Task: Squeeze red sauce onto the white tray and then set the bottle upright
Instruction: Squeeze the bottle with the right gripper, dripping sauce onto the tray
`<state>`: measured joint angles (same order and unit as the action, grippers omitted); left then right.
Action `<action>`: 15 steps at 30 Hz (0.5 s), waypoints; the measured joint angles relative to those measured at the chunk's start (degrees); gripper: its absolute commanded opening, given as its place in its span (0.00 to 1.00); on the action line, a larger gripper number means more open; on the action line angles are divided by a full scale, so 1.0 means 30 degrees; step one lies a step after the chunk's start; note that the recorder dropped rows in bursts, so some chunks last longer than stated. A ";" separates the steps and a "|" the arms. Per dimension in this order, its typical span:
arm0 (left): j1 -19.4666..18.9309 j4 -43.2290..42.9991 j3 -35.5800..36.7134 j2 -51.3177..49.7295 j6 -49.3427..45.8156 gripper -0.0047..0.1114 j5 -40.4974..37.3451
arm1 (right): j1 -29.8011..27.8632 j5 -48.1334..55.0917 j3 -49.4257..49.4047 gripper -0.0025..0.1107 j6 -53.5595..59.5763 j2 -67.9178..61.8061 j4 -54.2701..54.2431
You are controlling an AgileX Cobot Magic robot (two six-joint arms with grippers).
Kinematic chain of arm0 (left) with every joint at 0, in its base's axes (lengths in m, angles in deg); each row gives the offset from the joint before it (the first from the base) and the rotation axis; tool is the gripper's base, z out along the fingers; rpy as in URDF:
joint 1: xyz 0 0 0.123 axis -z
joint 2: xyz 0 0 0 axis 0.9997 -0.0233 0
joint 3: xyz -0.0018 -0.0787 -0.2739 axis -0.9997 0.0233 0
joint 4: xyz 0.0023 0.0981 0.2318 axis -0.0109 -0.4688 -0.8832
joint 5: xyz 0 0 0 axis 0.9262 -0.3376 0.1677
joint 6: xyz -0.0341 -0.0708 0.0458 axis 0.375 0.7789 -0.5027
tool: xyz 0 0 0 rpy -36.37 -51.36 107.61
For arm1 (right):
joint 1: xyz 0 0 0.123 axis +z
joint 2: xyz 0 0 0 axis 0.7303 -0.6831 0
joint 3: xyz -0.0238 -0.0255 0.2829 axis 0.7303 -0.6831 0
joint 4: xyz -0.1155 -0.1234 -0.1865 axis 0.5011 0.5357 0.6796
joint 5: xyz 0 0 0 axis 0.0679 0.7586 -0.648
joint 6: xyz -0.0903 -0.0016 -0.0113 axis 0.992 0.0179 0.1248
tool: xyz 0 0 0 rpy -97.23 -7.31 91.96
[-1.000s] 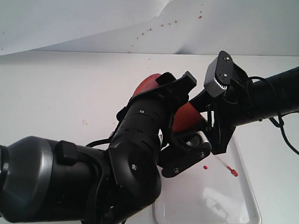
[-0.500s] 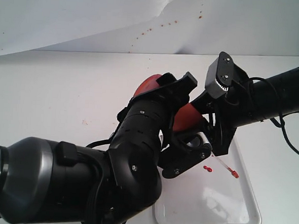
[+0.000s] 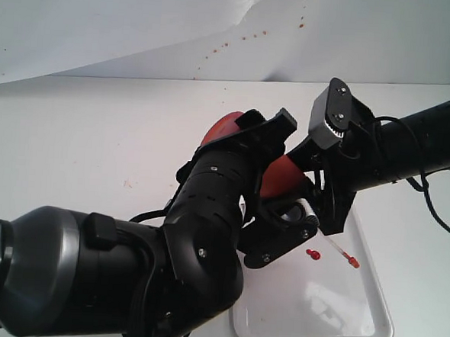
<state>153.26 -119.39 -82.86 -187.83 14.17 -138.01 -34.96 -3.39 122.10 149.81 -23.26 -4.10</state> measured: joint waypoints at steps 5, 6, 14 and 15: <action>0.0000 0.0000 0.0000 0.0000 0.0000 0.04 0.0000 | 0.0000 0.0000 0.0000 0.81 0.0000 0.0000 0.0000; 0.0000 0.0000 0.0000 0.0000 0.0000 0.04 0.0000 | 0.0000 0.0000 0.0000 0.81 0.0000 0.0000 0.0000; 0.0000 0.0000 0.0000 0.0000 0.0000 0.04 0.0000 | 0.0000 -0.0035 0.0000 0.81 -0.0040 0.0000 -0.0065; 0.0000 0.0000 0.0000 0.0000 0.0000 0.04 0.0000 | 0.0000 -0.0071 0.0000 0.81 -0.0040 0.0000 -0.0065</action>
<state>153.26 -119.39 -82.86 -187.83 14.17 -138.01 -34.96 -3.60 122.10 149.69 -23.26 -4.29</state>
